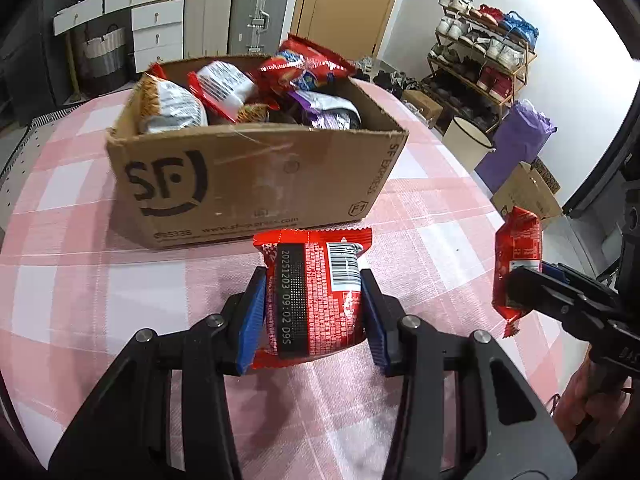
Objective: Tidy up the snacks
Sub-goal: 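Carry both wafer packs over the box with the left and right grippers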
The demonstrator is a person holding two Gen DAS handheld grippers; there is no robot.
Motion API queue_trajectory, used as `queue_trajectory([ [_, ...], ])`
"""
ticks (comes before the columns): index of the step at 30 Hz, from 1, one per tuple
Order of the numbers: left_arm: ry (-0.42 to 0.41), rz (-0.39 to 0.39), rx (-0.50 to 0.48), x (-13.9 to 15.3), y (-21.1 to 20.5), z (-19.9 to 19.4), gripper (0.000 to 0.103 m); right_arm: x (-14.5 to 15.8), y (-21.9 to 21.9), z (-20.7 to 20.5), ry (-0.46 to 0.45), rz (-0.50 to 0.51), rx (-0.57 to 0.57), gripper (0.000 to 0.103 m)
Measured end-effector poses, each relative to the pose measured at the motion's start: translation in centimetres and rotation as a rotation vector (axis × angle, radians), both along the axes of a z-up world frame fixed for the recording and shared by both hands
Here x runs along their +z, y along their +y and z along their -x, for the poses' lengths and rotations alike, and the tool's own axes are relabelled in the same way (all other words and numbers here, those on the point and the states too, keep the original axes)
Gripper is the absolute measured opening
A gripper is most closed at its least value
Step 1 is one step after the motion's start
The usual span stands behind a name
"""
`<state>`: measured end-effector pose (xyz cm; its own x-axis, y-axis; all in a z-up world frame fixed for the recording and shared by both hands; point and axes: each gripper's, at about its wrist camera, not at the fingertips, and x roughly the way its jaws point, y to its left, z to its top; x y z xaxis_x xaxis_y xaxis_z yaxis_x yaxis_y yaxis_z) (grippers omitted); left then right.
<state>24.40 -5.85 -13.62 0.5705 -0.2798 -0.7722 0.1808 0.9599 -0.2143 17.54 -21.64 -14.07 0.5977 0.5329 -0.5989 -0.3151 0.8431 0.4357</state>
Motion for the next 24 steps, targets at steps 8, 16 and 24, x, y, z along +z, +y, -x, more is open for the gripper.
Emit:
queue_trajectory([
  [8, -0.051, 0.015, -0.018, 4.1, 3.4, 4.5, 0.041, 1.5, 1.3, 1.2, -0.023, 0.018, 0.018, 0.044],
  [16, -0.105, 0.052, -0.014, 7.0, 4.9, 9.2, 0.041, 3.9, 3.5, 2.4, -0.066, 0.025, 0.059, 0.044],
  [24, -0.209, 0.028, -0.006, 13.3, 7.4, 12.0, 0.041, 8.5, 5.8, 2.7, -0.139, 0.024, 0.124, 0.044],
])
